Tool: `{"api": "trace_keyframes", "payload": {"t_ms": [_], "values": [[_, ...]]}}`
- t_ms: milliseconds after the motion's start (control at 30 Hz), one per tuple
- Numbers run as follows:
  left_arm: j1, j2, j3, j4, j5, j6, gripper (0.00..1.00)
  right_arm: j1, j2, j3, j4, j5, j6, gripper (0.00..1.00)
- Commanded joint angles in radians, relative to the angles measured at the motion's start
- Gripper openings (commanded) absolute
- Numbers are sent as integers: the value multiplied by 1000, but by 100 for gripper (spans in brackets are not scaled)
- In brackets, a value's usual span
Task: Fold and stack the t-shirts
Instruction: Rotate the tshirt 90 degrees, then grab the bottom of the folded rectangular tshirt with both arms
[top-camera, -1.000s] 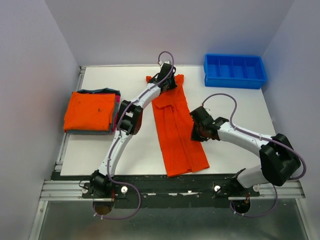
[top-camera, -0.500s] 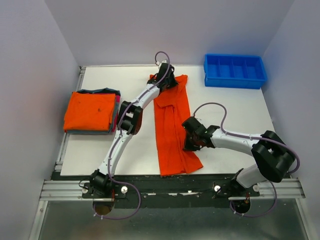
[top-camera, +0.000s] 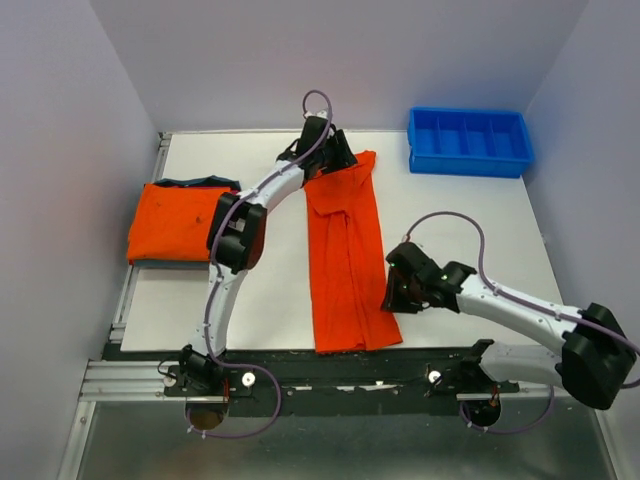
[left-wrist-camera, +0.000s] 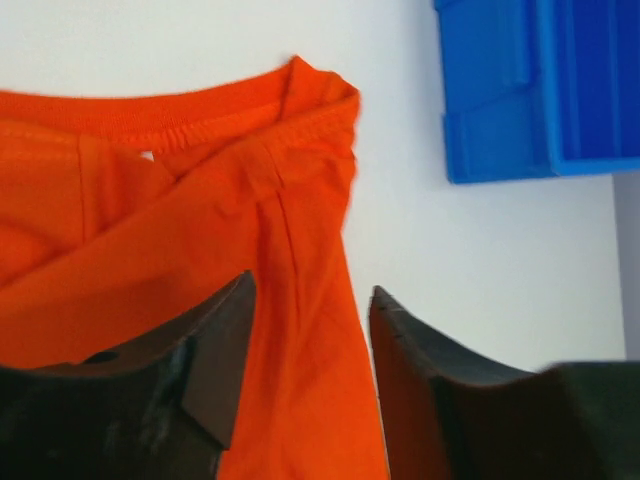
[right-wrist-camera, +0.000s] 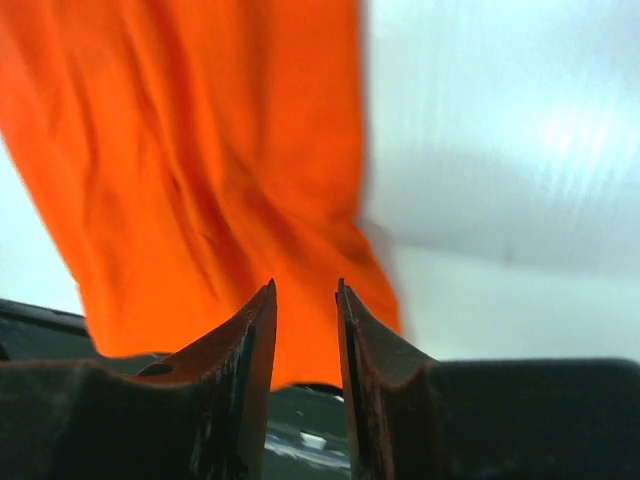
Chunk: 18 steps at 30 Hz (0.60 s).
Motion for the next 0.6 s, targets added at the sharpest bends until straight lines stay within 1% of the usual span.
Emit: {"api": "trace_keyframes", "payload": {"t_ms": [0,33,67,133,267,333,433,500,567], "values": [[-22,-476,-298,-51,18,69,69,7,-121,-112,-143,-14,7,39],[-35,-556,-415,-77,-15,62,74,9,-142,-137,-153,-22,3,39],[-52,-646,-513,-97,-57,62,76,11,-164,-158,-157,-25,6,40],[-100,-800,-735,-117,-140,42,76,17,-195,-198,-164,-25,14,41],[-164,-1071,-1114,-97,-193,-62,75,23,-207,-240,-127,-92,10,41],[-198,-1177,-1256,-108,-189,-108,74,26,-205,-254,-107,-108,15,40],[-285,-1323,-1411,-147,-212,-199,73,27,-204,-265,-110,-124,12,33],[-348,-1382,-1479,-186,-217,-276,71,30,-214,-275,-99,-164,14,30],[-400,-1419,-1522,-233,-221,-335,69,32,-234,-298,-69,-209,20,31]]}}
